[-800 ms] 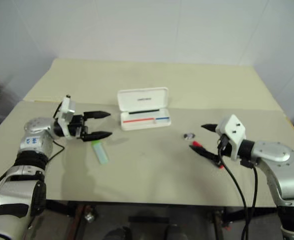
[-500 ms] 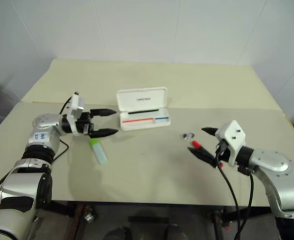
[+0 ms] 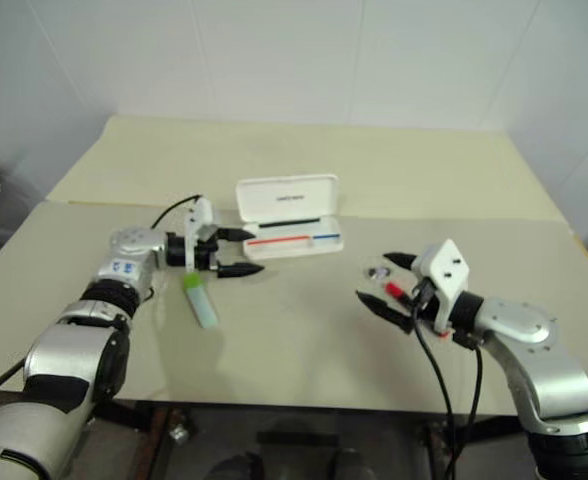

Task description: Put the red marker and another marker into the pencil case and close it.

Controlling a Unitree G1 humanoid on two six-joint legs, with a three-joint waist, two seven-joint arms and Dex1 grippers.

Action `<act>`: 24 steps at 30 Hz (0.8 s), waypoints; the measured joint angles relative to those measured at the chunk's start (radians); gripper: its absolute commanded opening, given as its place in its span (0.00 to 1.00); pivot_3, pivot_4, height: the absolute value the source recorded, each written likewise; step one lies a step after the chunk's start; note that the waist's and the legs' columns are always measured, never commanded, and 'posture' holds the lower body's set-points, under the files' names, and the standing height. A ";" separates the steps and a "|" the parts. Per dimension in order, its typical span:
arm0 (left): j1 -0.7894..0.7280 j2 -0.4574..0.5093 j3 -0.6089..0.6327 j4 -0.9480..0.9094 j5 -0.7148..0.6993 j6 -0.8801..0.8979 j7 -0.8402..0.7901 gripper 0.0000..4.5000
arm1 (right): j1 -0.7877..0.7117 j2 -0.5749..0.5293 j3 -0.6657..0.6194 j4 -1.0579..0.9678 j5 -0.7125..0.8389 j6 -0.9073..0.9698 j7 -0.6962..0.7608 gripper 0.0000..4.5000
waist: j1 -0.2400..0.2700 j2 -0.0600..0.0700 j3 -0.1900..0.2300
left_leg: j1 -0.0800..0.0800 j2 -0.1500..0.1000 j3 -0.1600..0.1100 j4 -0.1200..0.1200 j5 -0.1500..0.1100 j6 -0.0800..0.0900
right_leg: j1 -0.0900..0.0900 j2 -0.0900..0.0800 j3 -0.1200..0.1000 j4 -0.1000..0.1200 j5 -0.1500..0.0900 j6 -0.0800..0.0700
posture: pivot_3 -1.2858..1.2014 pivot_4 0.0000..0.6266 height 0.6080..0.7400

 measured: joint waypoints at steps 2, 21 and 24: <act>-0.014 -0.012 -0.036 0.023 0.055 -0.012 0.048 1.00 | 0.028 0.008 0.001 -0.010 -0.001 -0.002 -0.010 1.00 | 0.002 0.000 0.000 | 0.000 0.000 0.000 0.000 0.000 0.000 | 0.000 0.000 0.000 0.000 0.000 0.000 | 0.52 0.24 1.00; -0.084 -0.077 -0.094 0.099 0.233 -0.007 0.181 1.00 | 0.130 0.028 -0.003 -0.079 -0.004 -0.004 -0.097 1.00 | 0.000 -0.001 0.001 | 0.000 0.000 0.000 0.000 0.000 0.000 | 0.000 0.001 0.000 0.000 0.000 0.001 | 0.52 0.24 1.00; -0.093 -0.083 -0.105 0.099 0.255 0.001 0.195 1.00 | 0.130 0.028 -0.003 -0.080 -0.003 -0.004 -0.098 1.00 | 0.000 -0.001 0.001 | 0.000 0.000 0.000 0.000 0.000 0.000 | 0.000 0.001 0.000 0.000 0.000 0.001 | 0.52 0.24 1.00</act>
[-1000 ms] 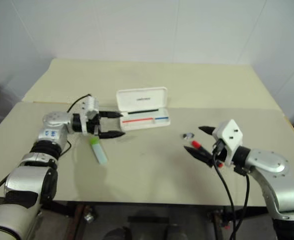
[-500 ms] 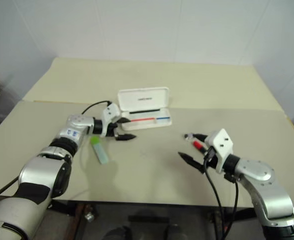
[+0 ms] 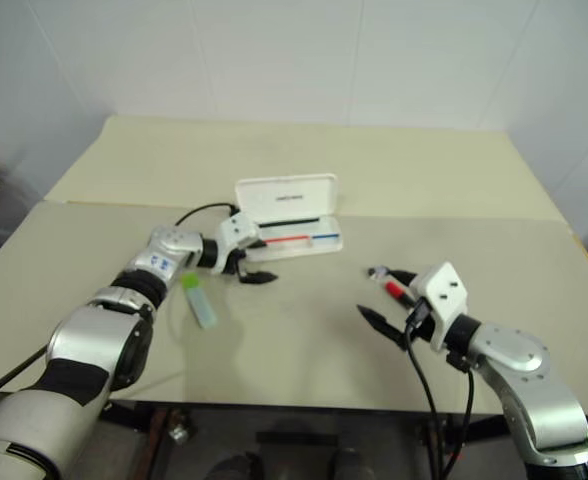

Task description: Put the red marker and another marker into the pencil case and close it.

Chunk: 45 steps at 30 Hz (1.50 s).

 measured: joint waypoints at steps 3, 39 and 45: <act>-0.008 -0.008 -0.009 0.000 0.020 0.003 0.022 1.00 | 0.000 0.000 0.000 0.000 0.000 0.000 -0.002 1.00 | 0.000 0.000 0.000 | 0.000 0.000 0.000 0.001 0.000 0.000 | 0.000 0.000 0.000 0.000 0.000 0.000 | 0.52 0.24 1.00; -0.012 0.012 0.000 -0.002 0.053 -0.051 0.005 0.00 | -0.059 -0.056 -0.030 0.013 0.005 0.012 0.086 1.00 | -0.002 0.000 0.000 | -0.004 0.000 0.000 0.008 -0.001 0.003 | 0.002 0.000 0.000 -0.004 0.006 0.004 | 0.52 0.24 1.00; -0.011 0.043 0.016 -0.021 0.009 -0.143 -0.182 0.00 | -0.040 -0.121 -0.080 0.048 0.070 -0.048 0.247 1.00 | 0.001 0.000 0.000 | -0.005 0.000 0.000 0.009 -0.002 0.004 | 0.001 0.000 0.000 -0.005 0.006 0.004 | 0.52 0.24 1.00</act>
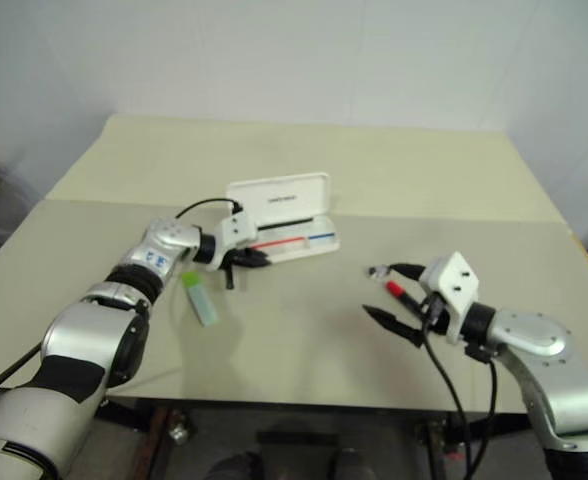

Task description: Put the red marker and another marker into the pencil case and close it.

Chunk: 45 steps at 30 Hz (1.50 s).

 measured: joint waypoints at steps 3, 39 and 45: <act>0.008 0.011 0.018 -0.050 -0.040 -0.028 -0.082 0.00 | 0.004 -0.020 -0.027 0.025 0.036 -0.025 0.082 1.00 | 0.001 0.000 0.000 | 0.000 0.000 0.000 0.001 0.000 0.000 | 0.000 0.000 0.000 0.000 0.000 0.000 | 0.52 0.24 1.00; 0.597 0.085 -0.136 -1.093 -0.208 0.369 -0.113 0.24 | -0.016 -0.095 -0.062 0.107 0.112 -0.060 0.252 1.00 | -0.003 0.000 0.000 | 0.006 0.001 0.000 0.001 0.000 0.000 | 0.004 -0.002 0.003 0.005 -0.001 -0.001 | 0.52 0.24 1.00; 0.606 0.088 -0.136 -1.155 -0.238 0.407 -0.101 0.68 | -0.014 -0.095 -0.062 0.105 0.112 -0.060 0.245 1.00 | -0.004 0.000 0.000 | 0.007 0.001 0.000 0.001 0.000 0.000 | 0.004 -0.002 0.003 0.005 -0.001 -0.001 | 0.52 0.24 1.00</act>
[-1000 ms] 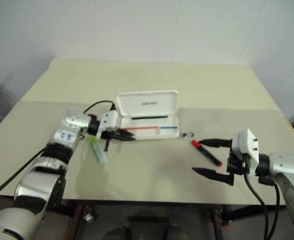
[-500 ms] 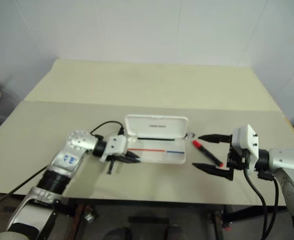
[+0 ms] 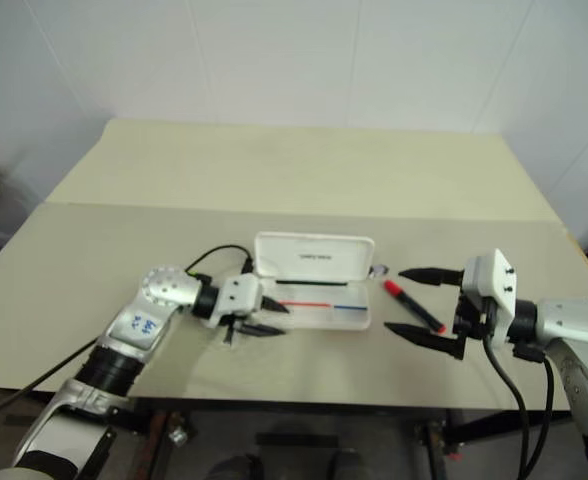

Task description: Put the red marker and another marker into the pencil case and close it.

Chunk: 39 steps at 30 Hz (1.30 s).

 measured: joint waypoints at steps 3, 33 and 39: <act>0.013 0.006 0.000 -0.032 -0.020 0.023 0.002 0.90 | -0.001 0.000 0.001 0.000 -0.002 0.000 0.000 1.00 | 0.000 0.000 0.000 | 0.000 0.000 0.000 0.000 0.000 0.000 | 0.000 0.000 0.000 0.000 0.000 0.000 | 0.52 0.24 1.00; 0.060 0.107 0.234 0.000 -0.373 0.041 -0.130 0.99 | -0.125 0.225 0.164 0.508 -0.356 -0.159 -0.321 1.00 | -0.006 0.001 0.000 | 0.001 0.000 0.001 -0.001 0.000 0.000 | 0.000 0.000 0.000 0.000 -0.001 -0.002 | 0.52 0.24 1.00; 0.074 0.168 0.280 0.000 -0.460 0.080 -0.223 1.00 | -0.137 0.250 0.162 0.527 -0.352 -0.142 -0.340 0.91 | -0.014 0.001 0.000 | 0.004 0.000 0.001 0.000 0.000 0.000 | 0.003 -0.002 0.000 0.001 0.000 -0.003 | 0.52 0.24 1.00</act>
